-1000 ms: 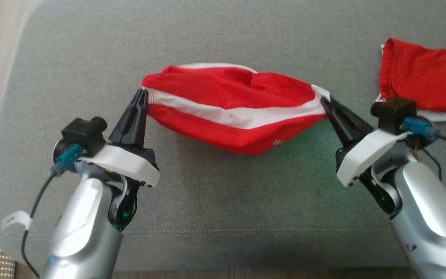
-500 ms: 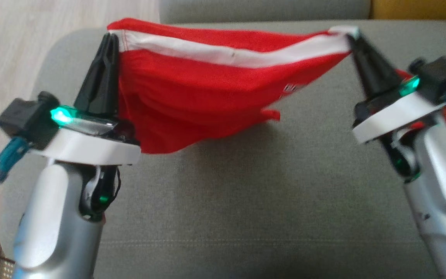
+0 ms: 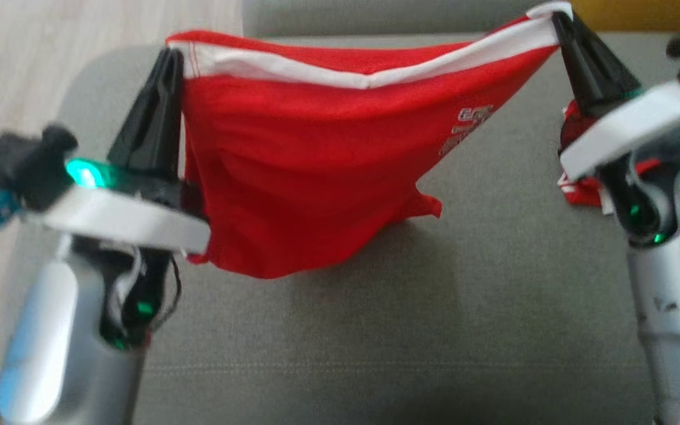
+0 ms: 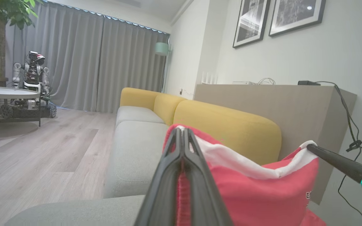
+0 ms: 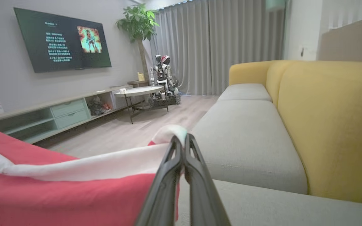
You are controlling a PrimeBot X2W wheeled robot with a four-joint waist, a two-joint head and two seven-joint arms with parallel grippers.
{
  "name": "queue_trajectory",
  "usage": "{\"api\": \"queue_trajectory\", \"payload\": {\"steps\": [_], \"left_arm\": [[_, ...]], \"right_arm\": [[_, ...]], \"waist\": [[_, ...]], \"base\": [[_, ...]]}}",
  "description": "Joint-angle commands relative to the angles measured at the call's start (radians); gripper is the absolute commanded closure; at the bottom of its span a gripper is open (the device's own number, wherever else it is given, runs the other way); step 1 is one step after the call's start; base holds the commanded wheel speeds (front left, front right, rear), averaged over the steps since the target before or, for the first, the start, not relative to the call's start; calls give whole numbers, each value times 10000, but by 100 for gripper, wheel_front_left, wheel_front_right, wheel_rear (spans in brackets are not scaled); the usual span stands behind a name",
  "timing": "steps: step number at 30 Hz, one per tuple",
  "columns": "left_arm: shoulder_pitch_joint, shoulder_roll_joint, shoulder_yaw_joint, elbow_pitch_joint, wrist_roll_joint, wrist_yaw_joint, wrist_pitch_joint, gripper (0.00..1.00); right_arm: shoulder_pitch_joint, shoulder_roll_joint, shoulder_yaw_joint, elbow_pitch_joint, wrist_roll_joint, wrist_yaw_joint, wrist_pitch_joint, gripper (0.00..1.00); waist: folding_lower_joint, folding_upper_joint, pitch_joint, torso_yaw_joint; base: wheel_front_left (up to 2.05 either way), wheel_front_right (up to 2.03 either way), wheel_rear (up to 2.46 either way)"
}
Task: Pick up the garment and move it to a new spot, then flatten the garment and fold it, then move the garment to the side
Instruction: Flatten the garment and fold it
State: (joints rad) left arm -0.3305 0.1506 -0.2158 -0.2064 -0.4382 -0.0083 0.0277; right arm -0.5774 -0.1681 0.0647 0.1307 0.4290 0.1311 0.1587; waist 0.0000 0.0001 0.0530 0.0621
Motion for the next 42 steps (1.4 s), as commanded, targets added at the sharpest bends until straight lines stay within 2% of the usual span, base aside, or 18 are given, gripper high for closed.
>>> {"api": "queue_trajectory", "payload": {"steps": [1,3,5,9,11,14,19,22,25,29,30,31,34,38,42], "left_arm": [[-1263,397,435,-139,-125,-55,432,100],[-2066,432,593,235,-532,-115,978,100],[-3117,627,653,606,-658,-286,1388,100],[-5708,909,643,1754,-597,-650,1579,100],[-7161,992,688,2534,-431,-751,1323,100],[-9110,1039,798,3872,-72,-824,442,100],[-10981,985,639,5810,349,-983,-1211,100],[-11295,805,430,6815,279,-1082,-1902,100],[-11173,711,149,7341,286,-1137,-2229,100],[-10336,545,-513,7978,185,-1201,-2599,100],[-9634,452,-853,8188,27,-1213,-2687,100],[-9634,452,-853,8188,27,-1213,-2687,100],[-8345,352,-1730,8212,-550,-1218,-2686,100],[-6622,565,-2729,8102,-1066,-1220,-2638,100],[-5171,746,-3310,8069,-1383,-1221,-2563,100]], "right_arm": [[-1137,151,83,-488,-22,-4,566,100],[-1992,252,29,-474,205,-4,1138,100],[-3104,68,77,-312,97,-4,1549,100],[-5854,-230,390,429,-263,-4,1589,100],[-7318,-203,389,1003,-461,-4,1144,100],[-9128,44,220,2035,-916,-4,-88,100],[-10541,519,-86,3747,-1745,-4,-2203,100],[-10475,653,-100,4518,-2067,-4,-3132,100],[-10069,686,128,4970,-2138,-4,-3444,100],[-8767,667,593,5741,-1841,-4,-3629,100],[-7988,602,738,6147,-1506,-4,-3590,100],[-7988,602,738,6147,-1506,-4,-3590,100],[-6844,536,950,6761,-849,-4,-3331,100],[-5503,325,1524,7360,-238,-4,-2918,100],[-4547,160,2098,7711,384,-4,-2353,100]], "waist": [[0,-1,705,-23],[0,-1,1377,-23],[0,-1,2246,3],[0,-1,3950,104],[0,-1,4666,157],[0,-1,5358,210],[0,-1,5808,256],[0,-1,5897,352],[0,-1,5878,407],[0,-1,5671,544],[0,-1,5418,598],[0,-1,5418,598],[0,-1,4920,616],[0,-1,4161,635],[0,-1,3457,570]], "base": [[0,0,0],[0,0,0],[0,0,0],[0,0,0],[0,0,0],[0,0,0],[0,0,0],[0,0,0],[0,0,0],[0,0,0],[0,0,0],[0,0,0],[0,0,0],[0,0,0],[0,0,0]]}}
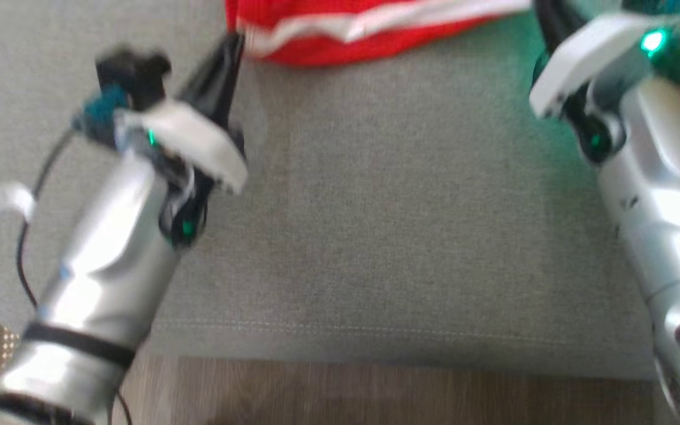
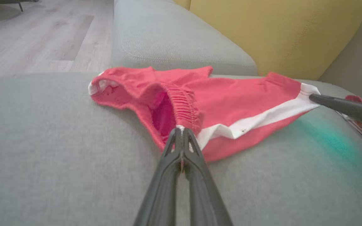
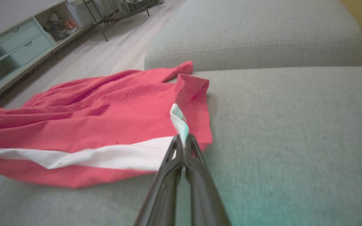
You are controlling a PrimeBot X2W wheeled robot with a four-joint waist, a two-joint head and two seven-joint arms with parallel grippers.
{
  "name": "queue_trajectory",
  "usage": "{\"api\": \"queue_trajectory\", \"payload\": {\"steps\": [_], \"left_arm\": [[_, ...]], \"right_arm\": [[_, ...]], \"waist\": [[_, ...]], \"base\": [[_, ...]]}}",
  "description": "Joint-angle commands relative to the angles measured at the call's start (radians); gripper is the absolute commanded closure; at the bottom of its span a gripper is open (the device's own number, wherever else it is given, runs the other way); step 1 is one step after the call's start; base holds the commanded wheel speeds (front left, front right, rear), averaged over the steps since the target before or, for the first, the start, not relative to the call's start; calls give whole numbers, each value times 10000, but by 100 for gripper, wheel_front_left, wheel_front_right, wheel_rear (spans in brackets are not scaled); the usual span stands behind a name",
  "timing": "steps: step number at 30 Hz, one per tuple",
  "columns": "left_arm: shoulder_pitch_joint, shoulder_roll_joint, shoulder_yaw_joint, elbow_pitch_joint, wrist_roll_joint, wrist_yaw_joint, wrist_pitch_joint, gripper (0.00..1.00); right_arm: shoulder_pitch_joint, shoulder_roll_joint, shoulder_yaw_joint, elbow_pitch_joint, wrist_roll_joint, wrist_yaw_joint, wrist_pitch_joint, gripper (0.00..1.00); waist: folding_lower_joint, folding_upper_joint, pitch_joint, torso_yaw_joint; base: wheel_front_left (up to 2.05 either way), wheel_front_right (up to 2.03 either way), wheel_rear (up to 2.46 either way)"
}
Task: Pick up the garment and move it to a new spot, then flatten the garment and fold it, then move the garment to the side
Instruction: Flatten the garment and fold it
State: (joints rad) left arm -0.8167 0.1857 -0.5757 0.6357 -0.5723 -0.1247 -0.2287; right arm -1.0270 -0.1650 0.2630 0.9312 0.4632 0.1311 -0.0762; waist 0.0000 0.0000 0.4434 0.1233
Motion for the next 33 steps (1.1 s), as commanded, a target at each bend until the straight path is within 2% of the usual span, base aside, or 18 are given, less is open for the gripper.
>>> {"api": "queue_trajectory", "payload": {"steps": [1,10,18,26,33], "left_arm": [[4,421,205,-342,-134,-58,18,100],[1695,529,-187,-259,-312,39,-13,100],[2576,710,-532,-336,-118,198,-64,100],[3523,748,-862,-763,-276,197,105,100],[4430,995,-1253,-1732,-467,167,630,100]], "right_arm": [[138,98,253,-238,163,-4,85,100],[1194,-375,1468,184,844,-4,1192,100],[1877,-1062,2301,-18,1761,-4,2358,100],[2618,-1737,3155,-685,2848,-4,3904,100],[3253,-2884,3786,-1847,3785,-4,4958,100]], "waist": [[0,0,-638,-66],[0,0,-1787,-134],[0,0,-2562,-174],[0,0,-3235,-133],[0,0,-3828,-3]], "base": [[0,0,0],[0,0,0],[0,0,0],[0,0,0],[0,0,0]]}}
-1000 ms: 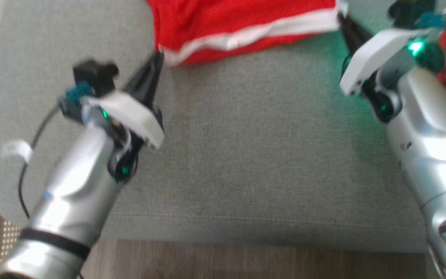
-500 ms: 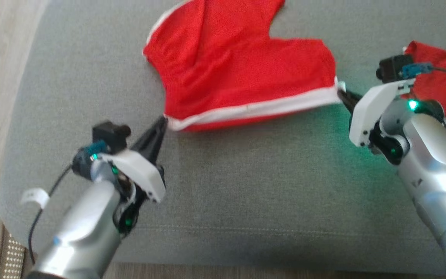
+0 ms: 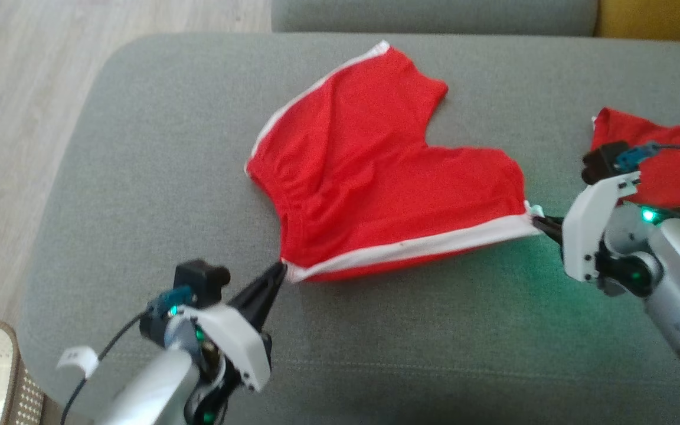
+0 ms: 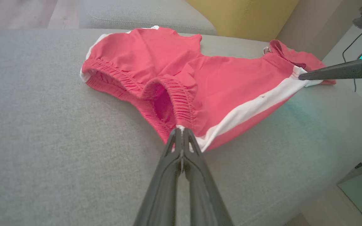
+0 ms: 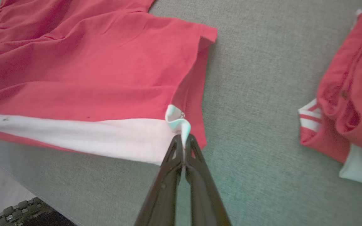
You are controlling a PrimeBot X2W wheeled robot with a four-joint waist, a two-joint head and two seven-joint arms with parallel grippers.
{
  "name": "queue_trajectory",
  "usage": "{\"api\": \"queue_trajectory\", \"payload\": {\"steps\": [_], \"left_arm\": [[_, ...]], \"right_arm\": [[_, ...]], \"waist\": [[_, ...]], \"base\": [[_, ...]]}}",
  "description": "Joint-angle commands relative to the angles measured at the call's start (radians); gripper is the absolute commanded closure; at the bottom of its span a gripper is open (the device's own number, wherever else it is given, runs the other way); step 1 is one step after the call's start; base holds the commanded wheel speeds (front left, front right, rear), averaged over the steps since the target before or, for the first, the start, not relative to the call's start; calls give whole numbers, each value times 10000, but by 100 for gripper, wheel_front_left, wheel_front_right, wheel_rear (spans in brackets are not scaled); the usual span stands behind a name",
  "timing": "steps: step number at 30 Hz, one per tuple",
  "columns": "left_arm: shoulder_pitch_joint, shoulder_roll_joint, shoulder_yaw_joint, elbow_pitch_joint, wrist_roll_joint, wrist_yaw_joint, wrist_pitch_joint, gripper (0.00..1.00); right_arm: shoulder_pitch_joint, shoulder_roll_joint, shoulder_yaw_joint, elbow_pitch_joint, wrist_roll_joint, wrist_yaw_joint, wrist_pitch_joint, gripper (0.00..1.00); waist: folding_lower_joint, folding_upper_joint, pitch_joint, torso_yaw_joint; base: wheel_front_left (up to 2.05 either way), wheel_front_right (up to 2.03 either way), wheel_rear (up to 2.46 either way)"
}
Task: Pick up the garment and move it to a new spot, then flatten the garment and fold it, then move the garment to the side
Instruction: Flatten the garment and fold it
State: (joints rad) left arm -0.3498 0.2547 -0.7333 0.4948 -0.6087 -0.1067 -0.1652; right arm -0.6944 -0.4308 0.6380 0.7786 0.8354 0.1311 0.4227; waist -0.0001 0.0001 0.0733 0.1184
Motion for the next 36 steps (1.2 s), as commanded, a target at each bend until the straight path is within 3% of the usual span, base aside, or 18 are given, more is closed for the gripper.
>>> {"api": "queue_trajectory", "payload": {"steps": [1,5,12,20,28,36], "left_arm": [[-76,362,273,-502,-197,-35,93,100],[607,599,219,-1318,-681,-72,410,100],[1667,1093,104,-2799,-954,298,909,100],[2413,1665,-209,-4082,-1145,252,1378,100],[2356,1753,-129,-4825,-1553,213,1657,100],[1492,1522,270,-4982,-1757,109,1385,100]], "right_arm": [[7,-418,109,-472,129,-4,9,100],[420,-1024,353,-1065,607,-4,418,100],[1436,-2171,788,-2672,1683,-4,1471,100],[2164,-3149,665,-3779,2346,-4,2922,100],[2200,-3223,-247,-4407,2410,-4,3373,100],[1207,-2749,-1343,-4252,2054,-4,3781,100]], "waist": [[1,-1,-210,59],[1,-1,-537,80],[1,-1,-968,135],[1,-1,-1153,190],[1,-1,-937,457],[1,-1,-149,1070]], "base": [[0,0,0],[0,0,0],[0,0,0],[0,0,0],[0,0,0],[0,0,0]]}}
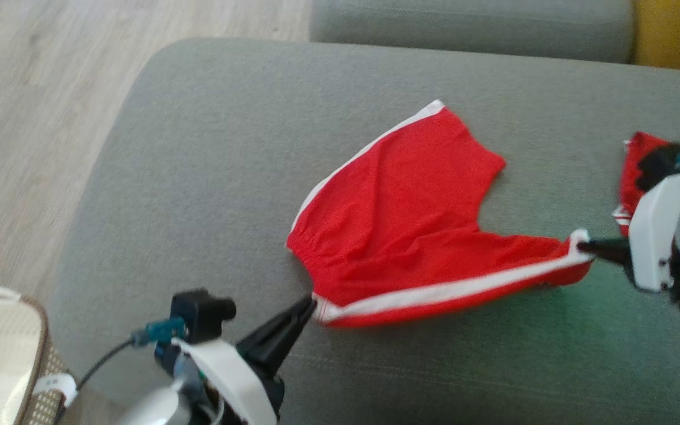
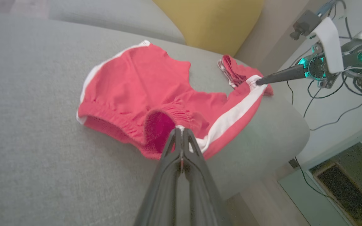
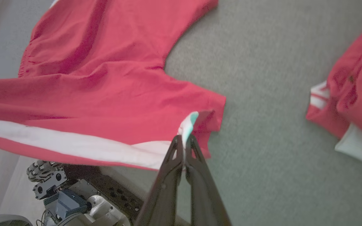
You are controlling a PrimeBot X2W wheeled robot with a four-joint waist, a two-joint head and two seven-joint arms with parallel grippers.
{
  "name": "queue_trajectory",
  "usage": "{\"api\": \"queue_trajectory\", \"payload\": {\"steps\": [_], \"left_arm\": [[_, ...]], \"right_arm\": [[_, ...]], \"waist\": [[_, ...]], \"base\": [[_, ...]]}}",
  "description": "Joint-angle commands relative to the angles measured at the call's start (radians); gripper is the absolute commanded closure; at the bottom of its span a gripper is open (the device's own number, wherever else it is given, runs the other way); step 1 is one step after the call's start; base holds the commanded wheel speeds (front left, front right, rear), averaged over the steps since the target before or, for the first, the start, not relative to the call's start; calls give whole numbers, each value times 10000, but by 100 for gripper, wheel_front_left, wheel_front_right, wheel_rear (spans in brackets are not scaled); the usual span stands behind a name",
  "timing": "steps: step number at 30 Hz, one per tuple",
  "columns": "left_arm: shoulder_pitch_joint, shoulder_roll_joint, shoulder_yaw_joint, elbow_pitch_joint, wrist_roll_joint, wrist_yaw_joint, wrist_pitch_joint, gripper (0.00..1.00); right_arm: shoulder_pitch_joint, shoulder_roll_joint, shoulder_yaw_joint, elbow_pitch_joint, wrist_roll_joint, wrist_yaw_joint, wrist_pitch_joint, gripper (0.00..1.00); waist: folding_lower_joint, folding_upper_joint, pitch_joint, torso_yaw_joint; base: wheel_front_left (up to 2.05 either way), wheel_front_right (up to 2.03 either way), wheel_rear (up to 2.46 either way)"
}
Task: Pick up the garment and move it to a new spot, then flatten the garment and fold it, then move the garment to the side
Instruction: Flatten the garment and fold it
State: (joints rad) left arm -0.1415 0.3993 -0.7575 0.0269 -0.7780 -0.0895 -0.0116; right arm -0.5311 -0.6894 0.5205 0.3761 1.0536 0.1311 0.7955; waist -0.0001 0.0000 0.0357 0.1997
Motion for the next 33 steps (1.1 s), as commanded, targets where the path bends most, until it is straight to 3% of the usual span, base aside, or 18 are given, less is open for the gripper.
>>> {"api": "queue_trajectory", "payload": {"steps": [1,10,20,27,33], "left_arm": [[-591,76,512,-304,-64,-63,-151,100],[-1674,-518,596,268,-271,-268,-685,100],[-2921,-1177,37,1297,-505,-397,-1221,100],[-3627,-1451,-531,1959,-931,-409,-1635,100],[-4228,-1723,-807,2647,-1367,-410,-1868,100]], "right_arm": [[-426,-163,-168,-227,-128,-4,53,100],[-2135,915,-1027,596,-823,-4,767,100],[-4239,1978,-1877,2292,-2111,-4,955,100],[-5360,2481,-2244,3206,-2818,-4,726,100],[-5964,2522,-2096,3756,-3472,-4,508,100]], "waist": [[1,0,228,257],[1,0,1069,1028],[1,0,2212,1955],[1,0,2694,2387],[1,0,3032,2636]], "base": [[0,0,0],[0,0,0],[0,0,0],[0,0,0],[0,0,0]]}}
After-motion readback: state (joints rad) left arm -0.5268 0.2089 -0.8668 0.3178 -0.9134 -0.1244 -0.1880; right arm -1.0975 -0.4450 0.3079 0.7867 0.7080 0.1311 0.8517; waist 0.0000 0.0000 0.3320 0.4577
